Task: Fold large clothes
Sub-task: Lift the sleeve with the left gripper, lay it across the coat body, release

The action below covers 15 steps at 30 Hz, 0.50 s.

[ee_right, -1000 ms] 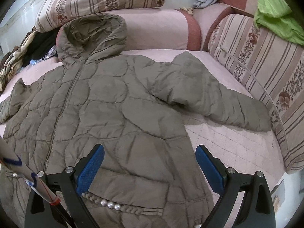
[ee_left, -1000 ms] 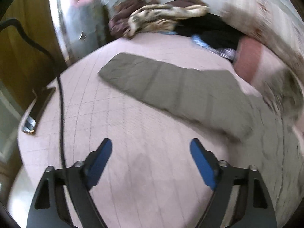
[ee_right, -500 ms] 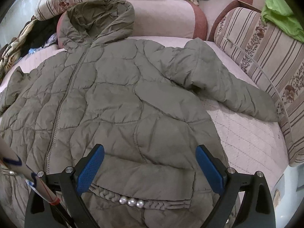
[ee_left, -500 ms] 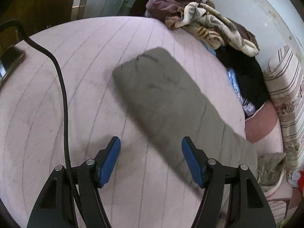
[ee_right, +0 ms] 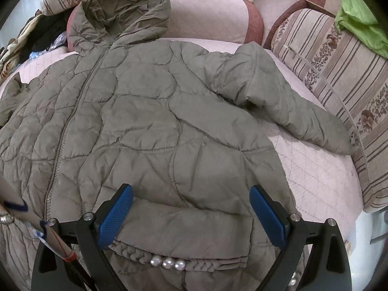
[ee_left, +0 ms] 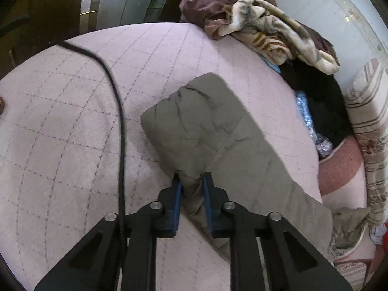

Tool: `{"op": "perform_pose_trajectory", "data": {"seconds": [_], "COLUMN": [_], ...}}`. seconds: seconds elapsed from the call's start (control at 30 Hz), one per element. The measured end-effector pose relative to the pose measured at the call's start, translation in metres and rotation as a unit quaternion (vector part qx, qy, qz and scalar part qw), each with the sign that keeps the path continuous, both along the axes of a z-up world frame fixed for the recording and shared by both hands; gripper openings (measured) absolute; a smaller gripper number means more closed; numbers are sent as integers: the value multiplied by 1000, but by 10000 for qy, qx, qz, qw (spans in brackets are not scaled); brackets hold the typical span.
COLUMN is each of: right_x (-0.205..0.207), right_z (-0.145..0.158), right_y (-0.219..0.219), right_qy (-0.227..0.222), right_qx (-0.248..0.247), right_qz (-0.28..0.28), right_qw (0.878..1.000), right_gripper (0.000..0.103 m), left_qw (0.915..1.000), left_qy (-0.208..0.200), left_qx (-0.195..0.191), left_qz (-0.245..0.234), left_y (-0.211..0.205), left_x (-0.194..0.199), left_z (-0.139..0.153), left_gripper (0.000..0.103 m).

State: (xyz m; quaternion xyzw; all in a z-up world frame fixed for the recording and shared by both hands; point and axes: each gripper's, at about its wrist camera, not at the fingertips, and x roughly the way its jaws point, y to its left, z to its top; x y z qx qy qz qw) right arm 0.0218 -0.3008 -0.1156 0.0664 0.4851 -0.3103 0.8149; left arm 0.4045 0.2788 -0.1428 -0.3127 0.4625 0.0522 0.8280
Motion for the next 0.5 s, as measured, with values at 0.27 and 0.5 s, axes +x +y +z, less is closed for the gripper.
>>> {"op": "perform_pose_trajectory", "data": {"seconds": [0.27, 0.5], "right_x": [-12, -36], "right_z": [12, 26], "right_y": [6, 10], "right_qy": [-257, -529], "right_qx": [-22, -16], "right_qz": [63, 90], "right_qw": [9996, 9986], "right_gripper": [99, 99], "left_qw": [9938, 9685], "left_qy": [-759, -1280], "left_qx": [-8, -60], "left_qz": [-810, -2136], "left_y": [-52, -154], "left_x": [-47, -113], "left_z": [84, 144], "left_gripper": [10, 9]}}
